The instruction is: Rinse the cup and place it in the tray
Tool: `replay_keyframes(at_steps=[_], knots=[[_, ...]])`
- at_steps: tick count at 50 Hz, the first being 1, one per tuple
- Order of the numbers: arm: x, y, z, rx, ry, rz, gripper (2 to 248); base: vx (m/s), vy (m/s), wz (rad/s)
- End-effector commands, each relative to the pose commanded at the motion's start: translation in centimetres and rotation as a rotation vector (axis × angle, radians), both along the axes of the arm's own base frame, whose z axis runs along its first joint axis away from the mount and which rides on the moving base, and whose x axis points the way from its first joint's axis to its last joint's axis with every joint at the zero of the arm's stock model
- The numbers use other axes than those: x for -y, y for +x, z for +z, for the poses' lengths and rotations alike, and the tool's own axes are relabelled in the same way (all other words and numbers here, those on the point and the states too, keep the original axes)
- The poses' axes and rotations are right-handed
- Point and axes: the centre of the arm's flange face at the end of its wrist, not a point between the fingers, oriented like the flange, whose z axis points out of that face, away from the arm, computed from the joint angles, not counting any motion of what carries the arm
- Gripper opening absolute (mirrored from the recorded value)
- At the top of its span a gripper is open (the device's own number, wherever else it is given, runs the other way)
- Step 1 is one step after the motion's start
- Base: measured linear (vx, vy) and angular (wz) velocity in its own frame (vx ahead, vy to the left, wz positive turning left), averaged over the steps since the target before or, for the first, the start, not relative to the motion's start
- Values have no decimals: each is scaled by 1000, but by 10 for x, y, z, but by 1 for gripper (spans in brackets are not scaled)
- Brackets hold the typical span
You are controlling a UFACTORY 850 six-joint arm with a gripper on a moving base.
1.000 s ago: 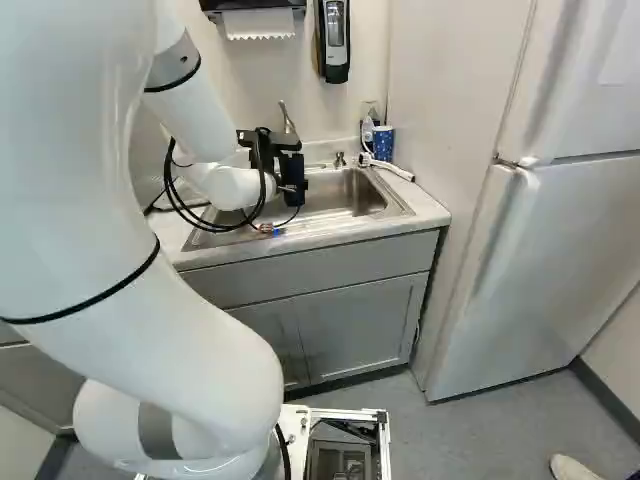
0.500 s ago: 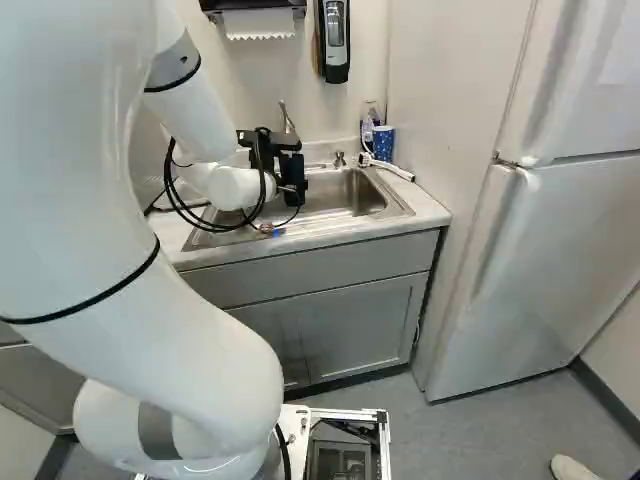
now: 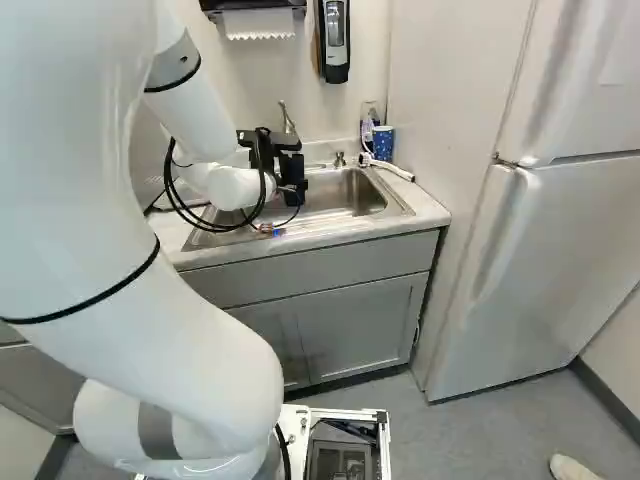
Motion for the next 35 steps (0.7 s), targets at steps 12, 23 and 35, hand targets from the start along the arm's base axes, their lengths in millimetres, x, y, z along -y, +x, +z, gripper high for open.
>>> replay_keyframes(at_steps=[12,23,35], knots=[[0,0,0,0,0,0,122,0,0,0],[0,0,0,0,0,0,122,0,0,0],[0,0,0,0,0,0,122,0,0,0]])
